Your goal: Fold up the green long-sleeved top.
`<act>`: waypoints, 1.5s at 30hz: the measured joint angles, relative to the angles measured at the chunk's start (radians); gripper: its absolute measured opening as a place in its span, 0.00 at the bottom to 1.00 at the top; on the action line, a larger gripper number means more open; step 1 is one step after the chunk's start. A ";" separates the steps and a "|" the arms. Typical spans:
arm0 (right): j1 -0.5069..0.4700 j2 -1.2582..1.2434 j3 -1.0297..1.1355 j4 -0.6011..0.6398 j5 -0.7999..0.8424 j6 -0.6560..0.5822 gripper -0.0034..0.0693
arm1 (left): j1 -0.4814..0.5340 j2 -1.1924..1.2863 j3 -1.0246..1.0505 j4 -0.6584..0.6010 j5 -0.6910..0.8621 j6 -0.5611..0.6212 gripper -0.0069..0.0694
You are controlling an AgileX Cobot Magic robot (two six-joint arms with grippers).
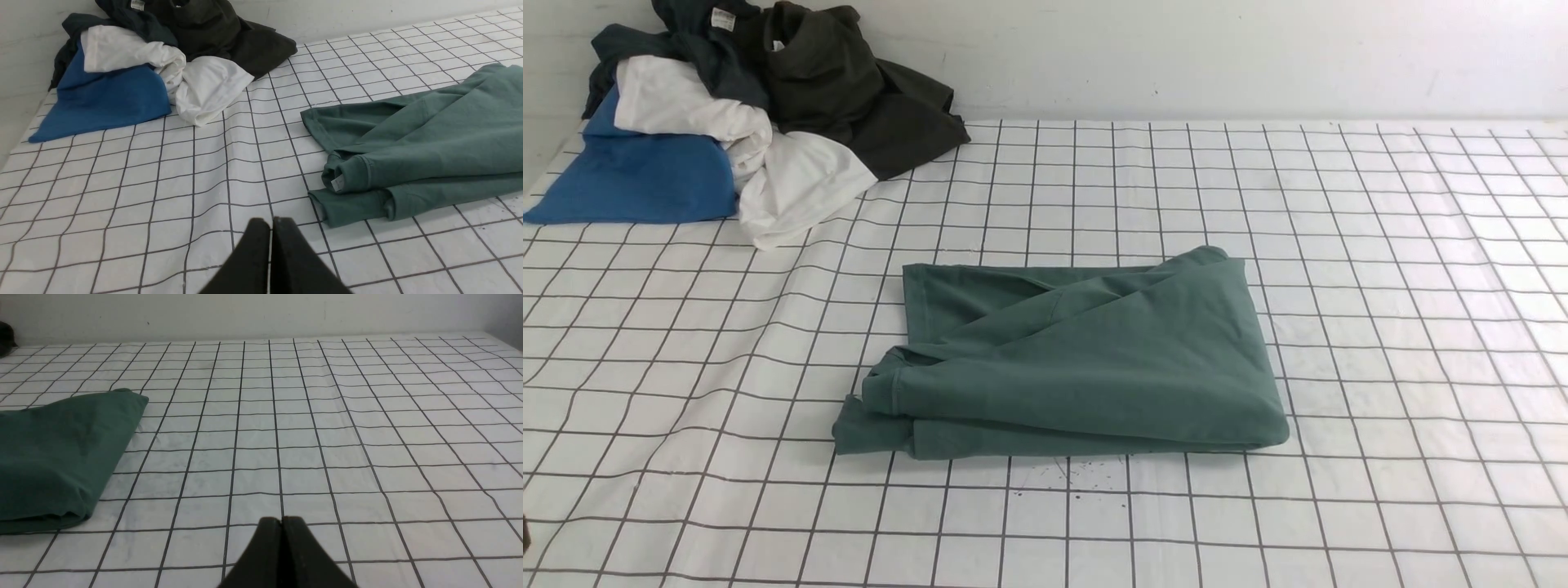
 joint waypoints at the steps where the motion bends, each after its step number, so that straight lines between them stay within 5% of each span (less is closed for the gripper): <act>1: 0.000 0.000 0.000 0.000 0.000 0.000 0.03 | 0.002 0.000 0.033 0.000 -0.037 0.000 0.08; 8: 0.000 0.000 0.000 0.000 0.000 0.000 0.03 | 0.085 -0.053 0.225 0.005 -0.198 0.000 0.08; 45: 0.000 0.000 0.000 -0.003 0.001 0.004 0.03 | 0.117 -0.058 0.264 0.084 -0.152 -0.018 0.08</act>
